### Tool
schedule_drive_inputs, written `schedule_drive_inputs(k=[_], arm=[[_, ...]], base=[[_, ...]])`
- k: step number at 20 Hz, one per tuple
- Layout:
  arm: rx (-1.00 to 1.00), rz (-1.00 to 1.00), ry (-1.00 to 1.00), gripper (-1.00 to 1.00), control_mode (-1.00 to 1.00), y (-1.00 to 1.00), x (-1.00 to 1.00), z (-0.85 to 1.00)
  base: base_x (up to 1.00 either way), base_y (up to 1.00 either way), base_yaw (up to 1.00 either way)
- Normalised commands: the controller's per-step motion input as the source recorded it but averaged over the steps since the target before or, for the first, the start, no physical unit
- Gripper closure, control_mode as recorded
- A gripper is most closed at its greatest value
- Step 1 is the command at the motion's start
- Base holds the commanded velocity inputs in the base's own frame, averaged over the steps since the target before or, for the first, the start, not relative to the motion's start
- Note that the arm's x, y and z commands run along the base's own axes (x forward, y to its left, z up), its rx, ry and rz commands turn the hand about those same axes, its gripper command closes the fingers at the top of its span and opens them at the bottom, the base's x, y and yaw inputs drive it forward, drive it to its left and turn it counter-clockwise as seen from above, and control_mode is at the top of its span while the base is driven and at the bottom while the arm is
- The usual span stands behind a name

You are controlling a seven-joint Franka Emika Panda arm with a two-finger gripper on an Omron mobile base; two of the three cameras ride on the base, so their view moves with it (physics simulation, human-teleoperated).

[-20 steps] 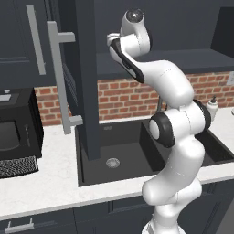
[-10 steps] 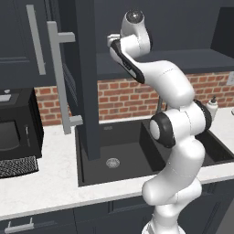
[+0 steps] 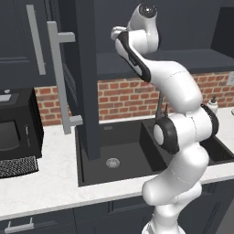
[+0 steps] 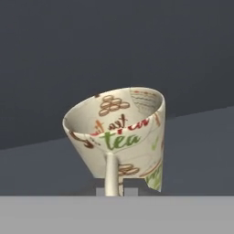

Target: Gather all objects into one cabinet and sort the glasses and bowls to opposite sides.

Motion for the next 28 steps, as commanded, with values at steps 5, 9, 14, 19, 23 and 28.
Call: schedule_drive_inputs(k=[5, 9, 14, 19, 23, 28], arm=[[0.21, 0.1, -0.26, 1.0, -1.0, -0.88, -1.0, 0.02], [0.18, 0.14, -0.28, 1.0, -1.0, -0.83, -1.0, 0.18], [0.06, 0.26, -0.18, 1.0, -1.0, -0.56, -1.0, 0.74], [-0.05, 0.26, -0.06, 1.0, -1.0, -0.14, -1.0, 0.9], [-0.28, 0.2, 0.0, 1.0, -1.0, -0.19, -1.0, 0.6], [-0.27, 0.15, 0.0, 1.0, -1.0, -0.25, -1.0, 0.23]], base=[[0.0, 0.0, 0.0], [0.0, 0.0, 0.0], [0.0, 0.0, 0.0], [0.0, 0.0, 0.0], [0.0, 0.0, 0.0], [0.0, 0.0, 0.0]])
